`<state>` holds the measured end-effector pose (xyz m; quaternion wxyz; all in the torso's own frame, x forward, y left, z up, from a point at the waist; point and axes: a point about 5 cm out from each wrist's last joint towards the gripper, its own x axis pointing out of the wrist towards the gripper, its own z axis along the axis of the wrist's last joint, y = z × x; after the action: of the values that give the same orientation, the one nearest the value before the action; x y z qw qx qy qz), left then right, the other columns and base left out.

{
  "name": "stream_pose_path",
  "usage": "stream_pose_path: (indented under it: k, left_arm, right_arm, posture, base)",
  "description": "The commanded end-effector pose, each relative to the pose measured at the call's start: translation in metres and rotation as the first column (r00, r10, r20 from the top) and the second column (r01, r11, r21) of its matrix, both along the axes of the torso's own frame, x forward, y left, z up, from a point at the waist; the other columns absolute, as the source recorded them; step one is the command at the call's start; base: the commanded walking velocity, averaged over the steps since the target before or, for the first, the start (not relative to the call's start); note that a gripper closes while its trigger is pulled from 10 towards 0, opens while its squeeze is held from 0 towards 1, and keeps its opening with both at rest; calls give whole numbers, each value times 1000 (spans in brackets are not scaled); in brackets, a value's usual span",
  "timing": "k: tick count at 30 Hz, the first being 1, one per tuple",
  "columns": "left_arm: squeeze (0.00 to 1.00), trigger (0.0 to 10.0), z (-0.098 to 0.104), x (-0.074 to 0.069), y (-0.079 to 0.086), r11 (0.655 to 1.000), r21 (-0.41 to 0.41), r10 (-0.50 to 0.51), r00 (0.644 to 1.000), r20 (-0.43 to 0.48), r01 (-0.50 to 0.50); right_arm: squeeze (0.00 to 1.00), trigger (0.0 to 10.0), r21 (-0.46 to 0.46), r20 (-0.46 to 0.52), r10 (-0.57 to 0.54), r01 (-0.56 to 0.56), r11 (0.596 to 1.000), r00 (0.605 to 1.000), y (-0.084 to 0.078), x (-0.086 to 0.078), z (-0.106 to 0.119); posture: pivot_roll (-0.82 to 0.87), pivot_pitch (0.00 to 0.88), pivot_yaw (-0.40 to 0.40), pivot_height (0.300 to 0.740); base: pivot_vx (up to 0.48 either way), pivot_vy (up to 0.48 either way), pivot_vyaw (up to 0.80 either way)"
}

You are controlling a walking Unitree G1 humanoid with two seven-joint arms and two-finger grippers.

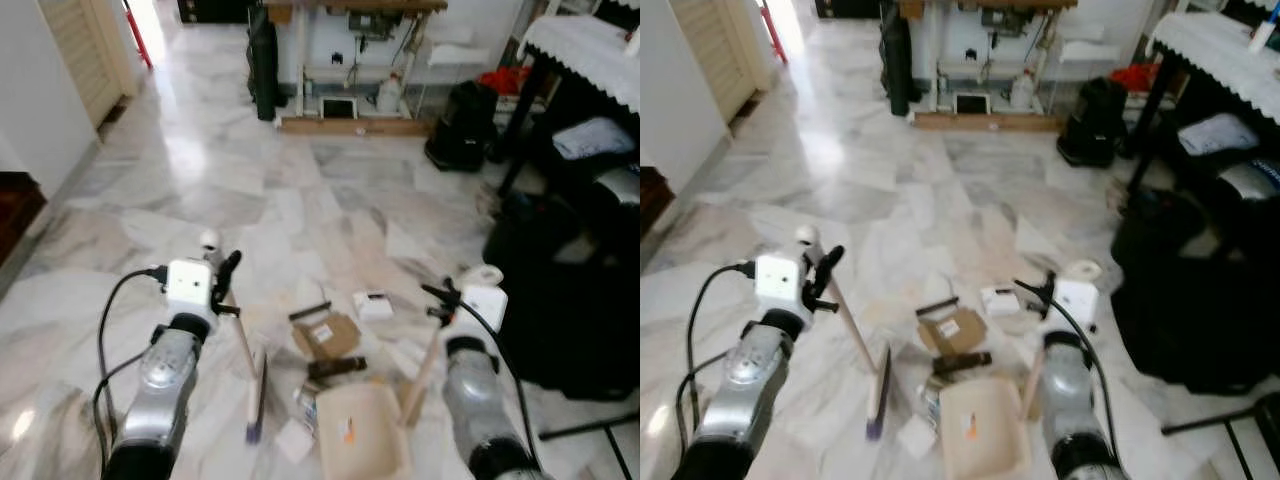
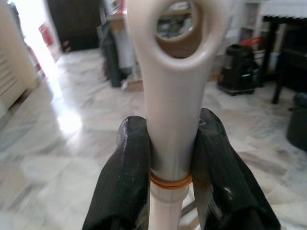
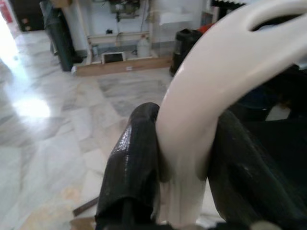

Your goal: Sweep floor

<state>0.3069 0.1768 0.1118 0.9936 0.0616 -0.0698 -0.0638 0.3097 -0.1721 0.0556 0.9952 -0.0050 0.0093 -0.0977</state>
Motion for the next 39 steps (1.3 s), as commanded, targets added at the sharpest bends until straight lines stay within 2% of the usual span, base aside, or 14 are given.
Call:
stream_pose_path:
  k: [1,13,26,39]
  left_arm:
    - [0,10000,12,2,-5,1000,3,-23,998,57,23]
    - [0,10000,3,-4,-6,998,23,-54,998,10,54]
    - [0,10000,-14,-7,-2,996,54,-72,993,-92,77]
    - [0,10000,-21,-9,-3,995,55,-70,989,-133,78]
  right_arm:
    - [0,10000,-16,48,-42,42,999,998,-11,-1,7]
    - [0,10000,-43,-2,-100,100,994,995,-18,-16,-7]
    - [0,10000,-39,-85,-98,95,995,992,-9,-26,-26]
    - [0,10000,-43,-177,-103,96,994,979,-7,-35,-43]
  posture:
    - [67,1,2,740]
    - [70,1,2,740]
    - [78,24,13,740]
    - [81,47,11,740]
  base:
    - [0,0,0]
    - [0,0,0]
    - [0,0,0]
    - [0,0,0]
